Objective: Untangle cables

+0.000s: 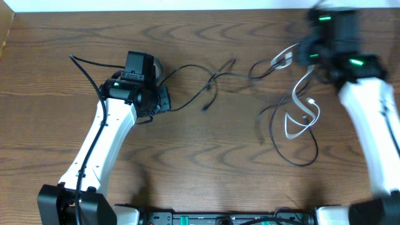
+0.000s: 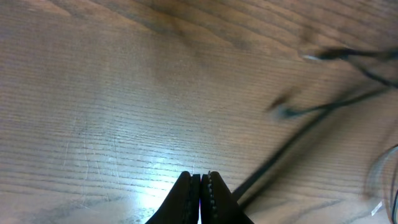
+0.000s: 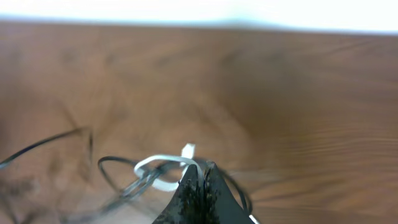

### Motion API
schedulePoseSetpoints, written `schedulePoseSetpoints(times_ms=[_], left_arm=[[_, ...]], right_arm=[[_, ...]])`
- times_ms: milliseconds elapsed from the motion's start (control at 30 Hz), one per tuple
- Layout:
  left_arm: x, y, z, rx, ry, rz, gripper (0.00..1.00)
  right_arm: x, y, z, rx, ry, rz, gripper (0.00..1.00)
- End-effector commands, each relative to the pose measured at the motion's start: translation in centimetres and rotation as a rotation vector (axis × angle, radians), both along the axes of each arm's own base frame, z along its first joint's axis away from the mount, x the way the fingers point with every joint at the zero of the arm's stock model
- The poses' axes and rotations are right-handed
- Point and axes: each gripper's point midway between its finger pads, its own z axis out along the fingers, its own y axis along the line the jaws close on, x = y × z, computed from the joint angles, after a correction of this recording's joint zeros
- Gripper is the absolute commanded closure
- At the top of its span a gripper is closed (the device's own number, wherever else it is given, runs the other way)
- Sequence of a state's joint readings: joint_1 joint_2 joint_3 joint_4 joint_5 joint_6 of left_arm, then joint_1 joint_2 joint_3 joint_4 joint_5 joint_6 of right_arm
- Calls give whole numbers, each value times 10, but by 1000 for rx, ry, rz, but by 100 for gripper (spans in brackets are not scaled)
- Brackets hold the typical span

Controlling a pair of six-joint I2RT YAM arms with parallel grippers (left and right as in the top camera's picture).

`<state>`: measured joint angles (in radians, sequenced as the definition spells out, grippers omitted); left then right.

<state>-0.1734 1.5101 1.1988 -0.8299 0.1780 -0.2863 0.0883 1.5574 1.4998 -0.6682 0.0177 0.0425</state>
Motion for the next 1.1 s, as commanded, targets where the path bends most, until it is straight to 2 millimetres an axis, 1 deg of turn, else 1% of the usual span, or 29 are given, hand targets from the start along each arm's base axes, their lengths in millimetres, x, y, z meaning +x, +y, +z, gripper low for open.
schedulePoseSetpoints(times_ms=[0, 33, 100, 167, 200, 233, 300, 333, 367, 400, 467, 500, 600, 633, 700, 867, 967, 1033, 1067], left_arm=[[-1, 2, -1, 17, 2, -13, 93], [-1, 2, -1, 17, 2, -13, 92], [-1, 2, -1, 16, 1, -13, 93], [-1, 2, -1, 16, 1, -13, 92], [-1, 2, -1, 16, 1, -13, 92], [-1, 2, -1, 17, 1, -13, 93], [-1, 2, -1, 17, 0, -13, 92], [-1, 2, -1, 17, 0, -13, 92], [-1, 2, -1, 17, 0, -13, 92], [-1, 2, -1, 17, 1, -13, 92], [-2, 2, -1, 17, 2, -13, 92], [-2, 2, -2, 17, 4, -13, 92], [-2, 2, -2, 17, 4, -13, 92], [-2, 2, -2, 17, 4, -13, 92], [-2, 2, -2, 17, 4, -13, 92], [-2, 2, -2, 17, 4, -13, 92], [-2, 2, -2, 17, 4, -13, 92], [-2, 2, -2, 17, 4, -13, 92], [-2, 2, -2, 17, 4, -13, 92]], right_arm=[[-11, -48, 31, 4, -69, -141, 99], [-15, -61, 38, 4, -87, -171, 99], [-20, -78, 47, 3, -108, -211, 99], [-24, -90, 52, 10, -122, -237, 99], [-24, -87, 54, 39, -126, -219, 99], [-22, -73, 56, 97, -133, -143, 99], [-22, -30, 64, 173, -160, 123, 99], [-23, -21, 68, 181, -175, 180, 99], [-21, -23, 71, 184, -187, 170, 99], [-18, -29, 71, 184, -191, 123, 99], [-14, -49, 71, 184, -195, -23, 99], [-13, -56, 70, 174, -193, -67, 99], [-15, -58, 66, 163, -177, -75, 99], [-19, -55, 59, 153, -144, -52, 97], [-24, -49, 46, 136, -93, -3, 87], [-38, -22, 2, 125, 67, 199, 71], [-41, -11, -33, 149, 184, 252, 61], [-40, -6, -55, 163, 254, 260, 58], [-38, -1, -76, 173, 313, 267, 54]])
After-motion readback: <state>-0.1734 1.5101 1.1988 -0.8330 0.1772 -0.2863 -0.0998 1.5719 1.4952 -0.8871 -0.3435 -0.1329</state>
